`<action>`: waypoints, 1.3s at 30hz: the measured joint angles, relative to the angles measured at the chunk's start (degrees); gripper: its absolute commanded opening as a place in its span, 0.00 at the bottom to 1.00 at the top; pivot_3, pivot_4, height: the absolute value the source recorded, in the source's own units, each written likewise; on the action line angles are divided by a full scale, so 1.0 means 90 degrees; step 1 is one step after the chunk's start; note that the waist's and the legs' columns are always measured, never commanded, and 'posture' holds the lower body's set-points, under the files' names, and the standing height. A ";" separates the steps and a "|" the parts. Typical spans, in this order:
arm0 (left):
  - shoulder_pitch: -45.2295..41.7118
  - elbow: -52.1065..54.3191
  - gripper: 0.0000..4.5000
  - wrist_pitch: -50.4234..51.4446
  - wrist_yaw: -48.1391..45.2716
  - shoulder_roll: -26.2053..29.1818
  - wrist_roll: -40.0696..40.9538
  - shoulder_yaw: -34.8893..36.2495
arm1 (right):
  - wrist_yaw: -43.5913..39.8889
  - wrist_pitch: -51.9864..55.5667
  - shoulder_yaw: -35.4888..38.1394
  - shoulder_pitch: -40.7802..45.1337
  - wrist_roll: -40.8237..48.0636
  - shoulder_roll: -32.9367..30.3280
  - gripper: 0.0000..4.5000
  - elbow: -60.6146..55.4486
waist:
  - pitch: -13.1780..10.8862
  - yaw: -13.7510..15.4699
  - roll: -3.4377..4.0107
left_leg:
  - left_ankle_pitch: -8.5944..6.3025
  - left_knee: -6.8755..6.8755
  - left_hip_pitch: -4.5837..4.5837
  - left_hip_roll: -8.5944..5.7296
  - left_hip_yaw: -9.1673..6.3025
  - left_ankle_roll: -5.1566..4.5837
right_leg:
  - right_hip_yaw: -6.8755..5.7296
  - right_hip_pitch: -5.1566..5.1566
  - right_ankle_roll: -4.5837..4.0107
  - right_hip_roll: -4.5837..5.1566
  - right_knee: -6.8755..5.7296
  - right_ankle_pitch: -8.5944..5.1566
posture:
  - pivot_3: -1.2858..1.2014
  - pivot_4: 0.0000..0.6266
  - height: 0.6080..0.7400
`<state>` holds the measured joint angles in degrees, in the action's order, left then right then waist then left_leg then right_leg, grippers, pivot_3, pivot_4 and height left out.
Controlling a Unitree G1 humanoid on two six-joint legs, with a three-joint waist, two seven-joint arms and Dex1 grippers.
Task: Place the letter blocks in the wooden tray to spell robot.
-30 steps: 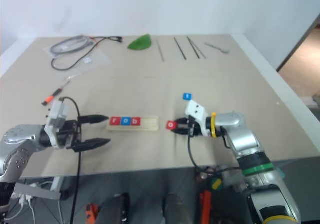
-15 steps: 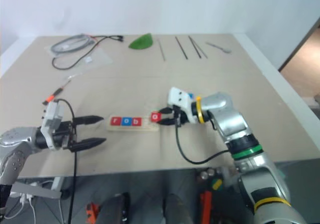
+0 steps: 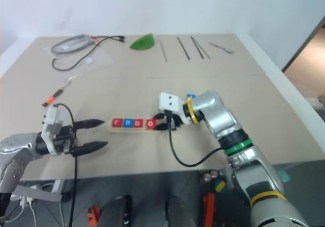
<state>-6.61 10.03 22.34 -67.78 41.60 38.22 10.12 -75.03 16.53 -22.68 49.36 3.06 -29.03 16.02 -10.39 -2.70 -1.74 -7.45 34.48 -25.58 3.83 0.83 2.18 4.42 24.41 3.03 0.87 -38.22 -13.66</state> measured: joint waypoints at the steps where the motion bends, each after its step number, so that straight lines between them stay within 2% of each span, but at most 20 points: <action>1: 0.0001 0.0003 1.00 0.0000 0.0006 -0.0006 0.0000 0.0000 | -0.0003 -0.0017 -0.0004 0.0030 -0.0018 0.0024 0.26 0.0023 | 0.0000 0.0000 0.0000 | 0.0000 0.0000 0.0000 0.0000 0.0000 0.0000 | 0.0000 0.0000 0.0000 0.0000 0.0000 0.0000 | 0.52 0.24 1.00; 15: 0.0118 0.0046 1.00 -0.0244 0.0117 -0.0013 -0.0086 0.0129 | -0.0094 -0.0598 -0.0235 0.0560 -0.0460 0.0439 0.26 0.1388 | 0.0000 -0.0001 0.0000 | 0.0000 -0.0005 0.0000 0.0000 0.0000 0.0000 | -0.0001 0.0001 -0.0002 0.0000 0.0000 -0.0002 | 0.52 0.24 1.00; 29: 0.0072 0.0329 1.00 -0.0135 0.0280 -0.0043 0.0196 0.0172 | -0.0150 -0.1081 -0.0241 0.0998 -0.0864 0.0908 0.26 0.2259 | 0.0000 -0.0003 0.0000 | 0.0000 -0.0006 0.0001 0.0000 0.0000 0.0000 | -0.0002 0.0000 -0.0002 0.0000 0.0000 -0.0001 | 0.52 0.24 1.00; 38: 0.0070 0.0405 1.00 -0.0121 0.0423 -0.0064 0.0262 0.0172 | -0.0277 -0.1251 -0.0237 0.1100 -0.0963 0.0972 0.26 0.2443 | 0.0000 -0.0003 0.0000 | 0.0000 -0.0006 0.0001 0.0000 0.0000 0.0000 | -0.0002 0.0000 -0.0002 0.0000 0.0000 -0.0001 | 0.52 0.24 1.00; 39: 0.0070 0.0415 1.00 -0.0121 0.0424 -0.0065 0.0263 0.0172 | -0.0285 -0.1251 -0.0236 0.1102 -0.0964 0.0973 0.37 0.2446 | 0.0000 -0.0003 0.0000 | 0.0000 -0.0006 0.0001 0.0000 0.0000 0.0000 | -0.0002 0.0000 -0.0002 0.0000 0.0000 -0.0001 | 0.52 0.24 1.00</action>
<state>-5.98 13.77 21.25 -63.96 41.02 40.58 11.67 -77.60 5.28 -24.80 59.28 -5.62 -20.27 38.04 -10.39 -2.73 -1.74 -7.45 34.43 -25.57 3.83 0.82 2.18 4.40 24.41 3.00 0.87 -38.22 -13.67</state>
